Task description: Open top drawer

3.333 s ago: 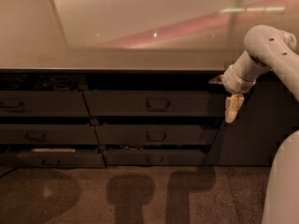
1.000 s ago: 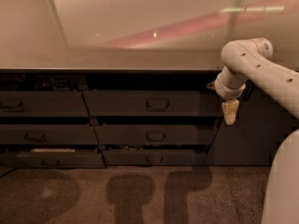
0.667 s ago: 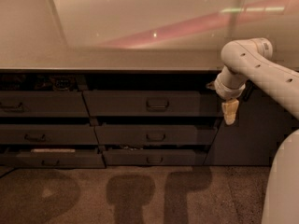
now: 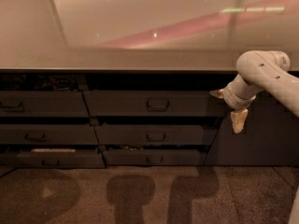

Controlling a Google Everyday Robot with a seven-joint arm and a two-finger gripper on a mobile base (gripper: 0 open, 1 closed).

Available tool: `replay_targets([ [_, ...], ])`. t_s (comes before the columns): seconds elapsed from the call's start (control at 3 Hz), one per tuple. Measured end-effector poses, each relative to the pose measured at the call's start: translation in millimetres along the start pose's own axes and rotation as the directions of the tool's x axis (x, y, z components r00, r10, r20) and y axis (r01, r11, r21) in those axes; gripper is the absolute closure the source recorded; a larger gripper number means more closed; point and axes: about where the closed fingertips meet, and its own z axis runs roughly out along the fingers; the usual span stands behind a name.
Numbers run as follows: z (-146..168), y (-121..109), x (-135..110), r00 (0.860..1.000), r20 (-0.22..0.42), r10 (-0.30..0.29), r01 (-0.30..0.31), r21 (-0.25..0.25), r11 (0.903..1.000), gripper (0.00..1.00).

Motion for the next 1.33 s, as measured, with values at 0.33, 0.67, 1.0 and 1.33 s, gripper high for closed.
replay_targets([
  [0.33, 1, 0, 0, 1.0, -0.001, 0.001, -0.001, -0.003, 1.0, 0.0],
  [0.67, -6, -18, 10, 0.998, -0.036, 0.053, -0.053, -0.006, 0.9986, 0.0],
  [1.0, -9, -27, 20, 0.994, -0.049, 0.093, -0.094, -0.012, 0.9955, 0.0],
  [1.33, -9, -26, 19, 0.994, -0.049, 0.093, -0.094, -0.012, 0.9955, 0.0],
])
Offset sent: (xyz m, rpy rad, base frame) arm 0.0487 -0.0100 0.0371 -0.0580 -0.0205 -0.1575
